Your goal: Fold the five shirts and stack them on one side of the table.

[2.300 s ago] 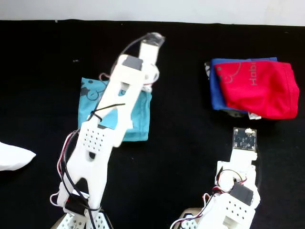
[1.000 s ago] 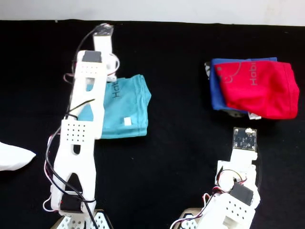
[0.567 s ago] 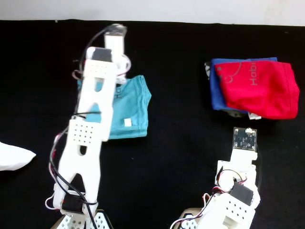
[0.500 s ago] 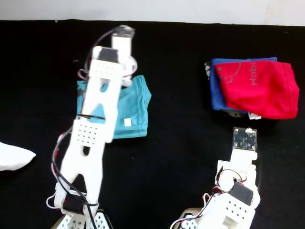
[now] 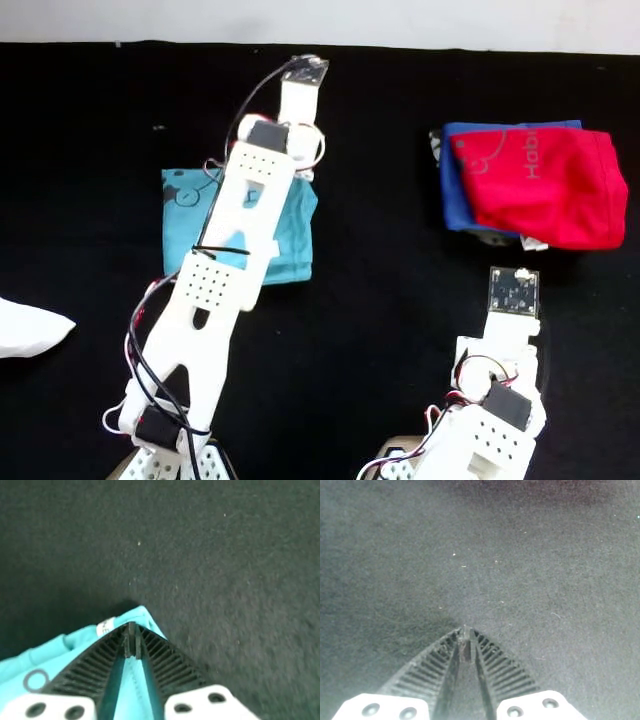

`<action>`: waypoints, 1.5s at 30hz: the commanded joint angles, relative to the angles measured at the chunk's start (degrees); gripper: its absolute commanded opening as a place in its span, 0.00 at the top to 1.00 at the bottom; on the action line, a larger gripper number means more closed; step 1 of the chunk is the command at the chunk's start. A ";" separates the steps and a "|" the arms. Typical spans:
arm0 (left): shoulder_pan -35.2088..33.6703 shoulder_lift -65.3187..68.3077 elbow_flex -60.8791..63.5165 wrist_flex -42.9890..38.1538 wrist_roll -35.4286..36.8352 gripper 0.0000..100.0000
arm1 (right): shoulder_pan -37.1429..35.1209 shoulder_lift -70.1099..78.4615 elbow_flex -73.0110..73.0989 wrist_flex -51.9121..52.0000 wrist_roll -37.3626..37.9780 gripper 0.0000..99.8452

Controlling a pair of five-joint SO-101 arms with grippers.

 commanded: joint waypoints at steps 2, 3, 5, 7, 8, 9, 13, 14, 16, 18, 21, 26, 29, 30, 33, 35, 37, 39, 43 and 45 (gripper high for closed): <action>0.40 0.13 -1.80 -5.19 -0.09 0.99 | 0.57 -0.40 5.93 -1.01 0.18 0.99; 0.22 0.31 -1.80 -6.07 -0.09 0.99 | 0.57 -0.40 5.93 -1.01 0.18 0.99; 0.04 0.40 -1.71 -6.77 -0.09 0.99 | 0.57 -0.40 5.93 -1.01 0.18 0.99; -0.40 -0.13 -2.07 -6.59 -0.09 0.99 | 0.57 -0.40 5.93 -1.01 0.18 0.99; -0.57 -0.75 -3.21 -6.15 -0.09 0.99 | 0.57 -0.40 5.93 -1.01 0.18 0.99; -1.10 -1.63 -4.88 -4.75 -0.09 0.99 | 0.57 -0.40 5.93 -1.01 0.18 0.99; -1.54 -5.32 -10.59 3.60 0.00 0.99 | 0.57 -0.40 5.93 -1.01 0.18 0.99; -1.71 -6.02 -11.65 5.89 0.00 0.99 | 0.57 -0.40 5.93 -1.01 0.18 0.99; -2.33 -7.34 -12.97 9.85 0.00 0.99 | 0.57 -0.40 5.93 -1.01 0.18 0.99; -3.03 -8.48 -13.67 13.63 0.00 0.99 | 0.57 -0.40 5.93 -1.01 0.18 0.99; -4.26 -11.03 -13.67 20.75 0.00 0.99 | 0.57 -0.40 5.93 -1.01 0.18 0.99; -6.37 -14.29 -12.97 30.95 0.09 0.99 | 0.57 -0.40 5.93 -1.01 0.18 0.99; -7.16 -16.66 -8.92 31.21 0.09 0.99 | 0.57 -0.40 5.93 -1.01 0.18 0.99; -7.16 -18.07 -5.67 31.30 0.18 0.99 | 0.57 -0.40 5.93 -1.01 0.18 0.99; -6.81 -25.36 10.68 31.21 0.26 0.99 | 0.57 -0.40 5.93 -1.01 0.18 0.99; -6.29 -31.69 25.10 31.03 0.26 0.99 | 0.57 -0.40 5.93 -1.01 0.18 0.99; -5.67 -37.58 38.20 30.68 0.26 0.99 | 0.57 -0.40 5.93 -1.01 0.18 0.99; -4.88 -42.77 49.89 26.90 0.26 0.99 | 0.57 -0.40 5.93 -1.01 0.18 0.99; -2.95 -50.51 69.32 12.84 0.26 0.99 | 0.48 -0.40 5.93 -1.01 0.18 0.99; -1.80 -53.58 76.62 5.45 0.26 0.99 | 0.48 -0.40 5.93 -1.01 0.18 0.99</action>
